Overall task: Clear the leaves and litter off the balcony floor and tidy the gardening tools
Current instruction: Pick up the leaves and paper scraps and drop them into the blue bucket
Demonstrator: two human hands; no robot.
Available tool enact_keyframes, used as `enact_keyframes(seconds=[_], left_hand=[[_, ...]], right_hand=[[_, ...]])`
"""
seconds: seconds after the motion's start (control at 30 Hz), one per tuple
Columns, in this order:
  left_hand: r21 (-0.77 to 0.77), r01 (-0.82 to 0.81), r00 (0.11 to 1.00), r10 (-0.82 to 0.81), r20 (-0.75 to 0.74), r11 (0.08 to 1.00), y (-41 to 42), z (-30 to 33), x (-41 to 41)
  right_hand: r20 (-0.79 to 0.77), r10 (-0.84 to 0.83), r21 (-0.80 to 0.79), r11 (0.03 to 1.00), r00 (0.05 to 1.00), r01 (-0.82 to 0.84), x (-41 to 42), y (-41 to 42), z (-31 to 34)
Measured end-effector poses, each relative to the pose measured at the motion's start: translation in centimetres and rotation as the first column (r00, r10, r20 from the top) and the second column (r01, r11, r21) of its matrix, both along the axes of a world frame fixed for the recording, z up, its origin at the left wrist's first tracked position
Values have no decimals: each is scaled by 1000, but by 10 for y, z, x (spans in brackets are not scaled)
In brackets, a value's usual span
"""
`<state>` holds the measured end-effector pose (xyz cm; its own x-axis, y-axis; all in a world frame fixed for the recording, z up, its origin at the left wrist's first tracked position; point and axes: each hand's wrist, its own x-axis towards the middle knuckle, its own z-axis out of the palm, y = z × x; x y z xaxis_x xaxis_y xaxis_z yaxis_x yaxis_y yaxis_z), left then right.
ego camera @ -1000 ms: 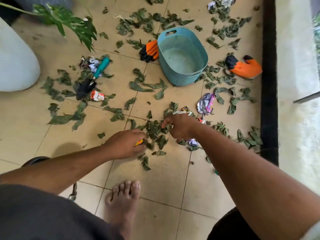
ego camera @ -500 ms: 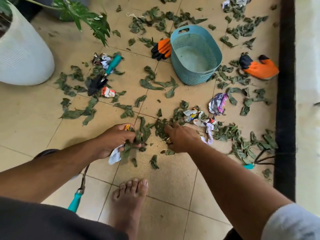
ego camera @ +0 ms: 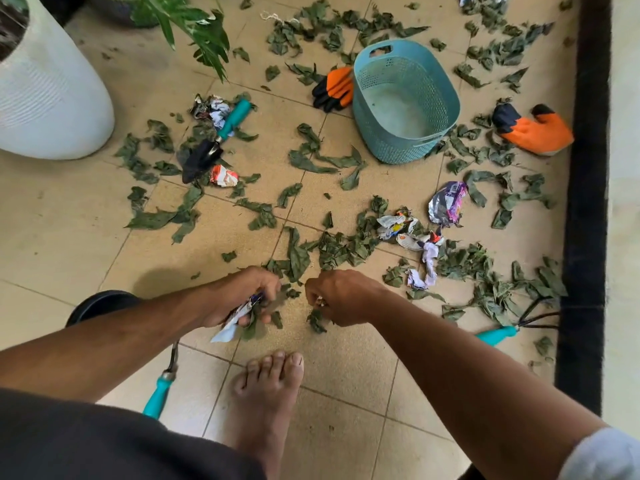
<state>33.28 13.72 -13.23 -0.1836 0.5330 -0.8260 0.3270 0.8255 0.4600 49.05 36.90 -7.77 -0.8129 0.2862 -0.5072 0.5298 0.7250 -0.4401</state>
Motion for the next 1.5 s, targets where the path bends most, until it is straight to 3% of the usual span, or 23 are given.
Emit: enact_keyframes(seconds=[0.03,0.1,0.13,0.23,0.27,0.37,0.47,0.53,0.6,0.7,0.77,0.87,0.93,1.03,1.17,1.27,1.37,1.5], left_hand=[[126,71,997,-71,-11,989,-27,-15,14],[207,92,996,-94,4,974,-27,-13,19],[153,80,996,-84,20,985,-18,-3,14],[91,-192,981,190,31,977,85,48,-42],[99,-184,983,181,30,978,122,59,-51],[170,-31,998,22,54,985,140,73,-66],[320,217,972,-175,-154,922,144,69,-63],[402,478,857,-313,-410,781,147,57,-66],[401,651,728,-381,-570,644,157,53,-75],[245,849,486,-508,-712,468,162,51,-65],[172,891,398,-539,-742,421,165,51,-62],[115,900,358,-562,-745,421,165,49,-60],[149,885,398,-551,-734,440,165,46,-62],[265,809,555,-532,-640,525,166,46,-68],[440,597,789,-392,-473,671,168,56,-72],[463,509,851,-345,-397,726,169,61,-76],[472,395,912,-275,-305,788,170,68,-76],[473,170,985,-153,-75,865,168,76,-75]], right_hand=[[0,7,-11,1000,1000,-7,0,-4,-3],[1,25,-30,999,1000,-25,2,-11,-6],[6,45,-20,999,999,-45,3,-13,-7],[30,149,83,985,988,-151,6,-17,-14],[37,159,93,982,987,-162,7,-17,-15],[4,79,73,994,997,-79,3,-12,-15],[-57,-125,-8,992,991,125,-2,8,-3],[-157,-228,24,972,961,235,-3,26,8],[-213,-254,160,943,943,290,-1,42,11],[-125,-254,248,928,959,278,-1,51,2],[-69,-212,245,944,975,222,0,44,-7],[-32,-115,261,958,993,120,0,26,-11],[-38,-87,267,959,996,94,-3,16,-7],[-42,-92,261,960,995,100,-2,10,-4],[-99,-294,-8,955,951,295,1,25,0],[-147,-413,-149,907,899,393,0,43,15],[-92,-572,-239,807,815,540,3,56,28],[-75,-761,-317,631,645,708,11,70,37]])
